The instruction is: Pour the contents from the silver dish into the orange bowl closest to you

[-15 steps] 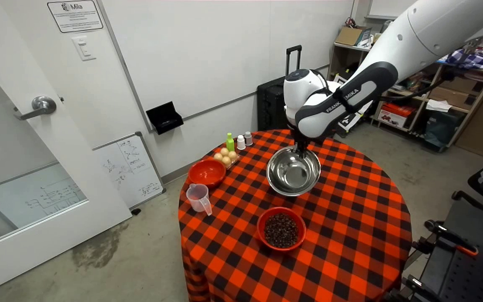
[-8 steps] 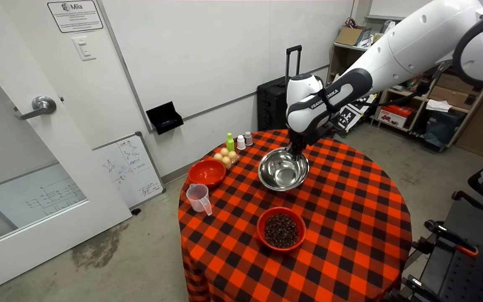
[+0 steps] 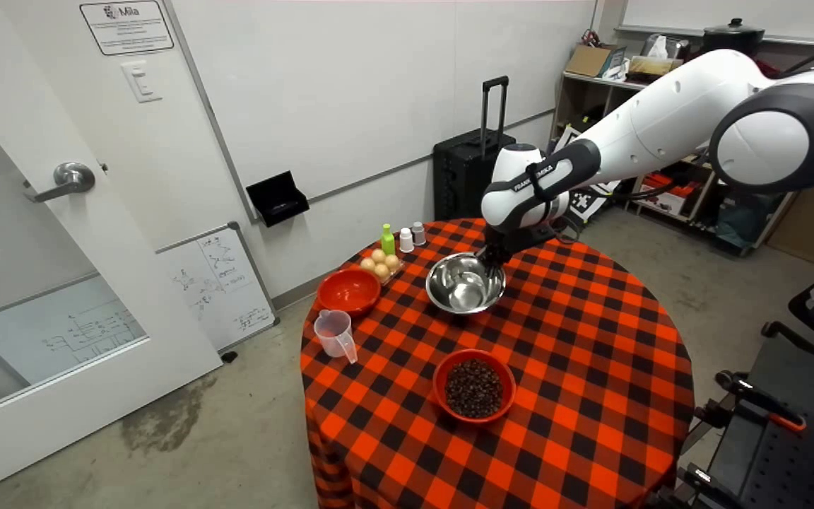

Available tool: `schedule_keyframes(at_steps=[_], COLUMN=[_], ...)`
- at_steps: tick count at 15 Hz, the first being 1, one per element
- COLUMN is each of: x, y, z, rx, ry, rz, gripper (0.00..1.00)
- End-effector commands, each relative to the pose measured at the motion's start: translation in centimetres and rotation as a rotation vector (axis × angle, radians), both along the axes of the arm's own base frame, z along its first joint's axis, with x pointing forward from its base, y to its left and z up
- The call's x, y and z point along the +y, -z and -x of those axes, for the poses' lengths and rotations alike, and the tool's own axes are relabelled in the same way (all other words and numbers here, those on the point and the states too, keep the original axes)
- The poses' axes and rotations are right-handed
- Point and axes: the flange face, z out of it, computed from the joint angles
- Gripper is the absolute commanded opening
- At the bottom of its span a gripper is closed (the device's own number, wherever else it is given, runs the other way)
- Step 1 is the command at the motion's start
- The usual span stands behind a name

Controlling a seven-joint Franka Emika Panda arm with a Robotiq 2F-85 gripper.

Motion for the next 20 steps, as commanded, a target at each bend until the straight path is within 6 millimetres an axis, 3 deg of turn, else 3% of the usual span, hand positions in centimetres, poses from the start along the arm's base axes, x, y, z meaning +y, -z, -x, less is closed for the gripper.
schedule_keyframes(at_steps=[1,3,4,5,12,13,14,20], x=[-1.6,-1.9,-2.0,-1.9,-2.4,-2.1,-1.6,2.8], y=[1.6,2.0,2.3,2.5,4.0,2.6,2.1,-3.0], z=[-1.2,-1.5,-1.6,-1.7,-0.6,1.2,1.8,4.4], rx=[-0.060,-0.073,-0.069,-0.063,0.027,0.040,0.052,0.030], ry=[0.123,0.160,0.169,0.173,0.011,-0.021,-0.053,-0.283], rz=[-0.069,-0.081,-0.076,-0.069,0.202,0.241,0.283,0.539], gripper=[0.02,0.02,0.32,0.32,0.84,0.90,0.98,1.00])
